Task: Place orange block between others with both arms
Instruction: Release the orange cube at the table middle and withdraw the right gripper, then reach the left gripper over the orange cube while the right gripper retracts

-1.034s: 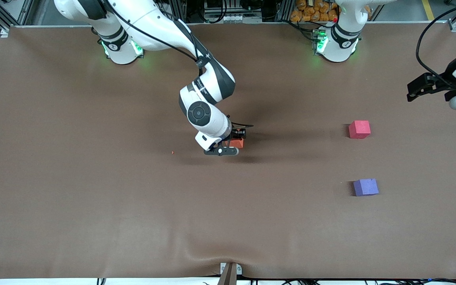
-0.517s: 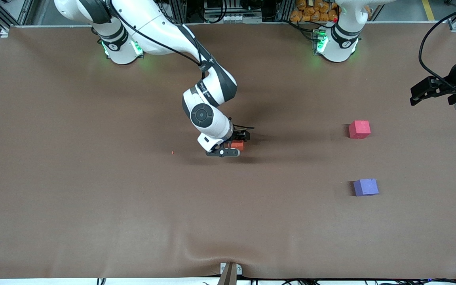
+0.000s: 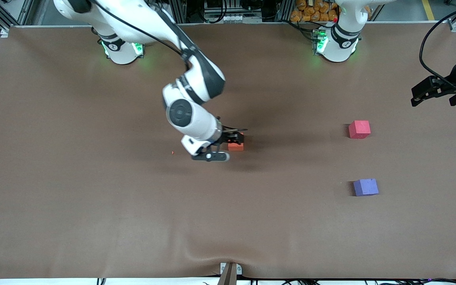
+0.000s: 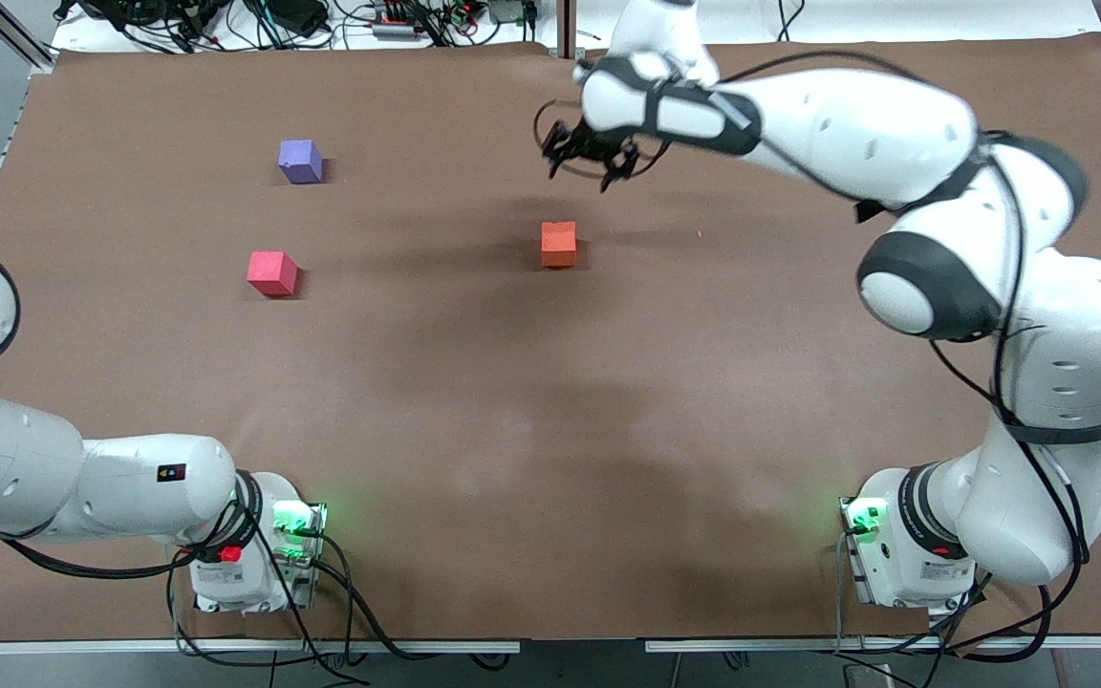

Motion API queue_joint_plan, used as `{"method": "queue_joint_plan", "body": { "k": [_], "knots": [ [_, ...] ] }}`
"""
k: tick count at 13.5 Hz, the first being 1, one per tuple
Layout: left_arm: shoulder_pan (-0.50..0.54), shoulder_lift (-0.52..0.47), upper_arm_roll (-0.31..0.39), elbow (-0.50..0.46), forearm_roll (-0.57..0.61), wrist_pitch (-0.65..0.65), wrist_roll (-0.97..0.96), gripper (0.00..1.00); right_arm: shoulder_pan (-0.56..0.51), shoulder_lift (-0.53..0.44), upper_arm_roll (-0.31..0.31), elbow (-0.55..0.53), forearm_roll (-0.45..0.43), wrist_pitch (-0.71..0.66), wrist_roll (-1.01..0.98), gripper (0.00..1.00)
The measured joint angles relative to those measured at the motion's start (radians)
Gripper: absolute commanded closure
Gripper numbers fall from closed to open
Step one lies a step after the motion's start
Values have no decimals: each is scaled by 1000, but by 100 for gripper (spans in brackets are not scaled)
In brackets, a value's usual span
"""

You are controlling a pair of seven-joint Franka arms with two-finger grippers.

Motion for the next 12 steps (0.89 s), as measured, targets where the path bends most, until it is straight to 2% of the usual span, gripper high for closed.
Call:
{"method": "queue_joint_plan", "body": {
  "k": [4,7,10,12],
  "knots": [
    [-1,0,-2,1,0,1,0,0,-124,-172,-4,20,-107,-283,-1,0],
    [-2,0,-10,1,0,1,-3,0,-220,-266,-5,58,-172,-467,-14,0],
    [-4,5,-23,-2,-9,30,-7,0,-281,-345,-4,76,-260,-551,-59,0],
    [-14,9,-41,-2,-34,54,-9,0,-328,-388,-4,77,-276,-604,-150,0]
  ]
}}
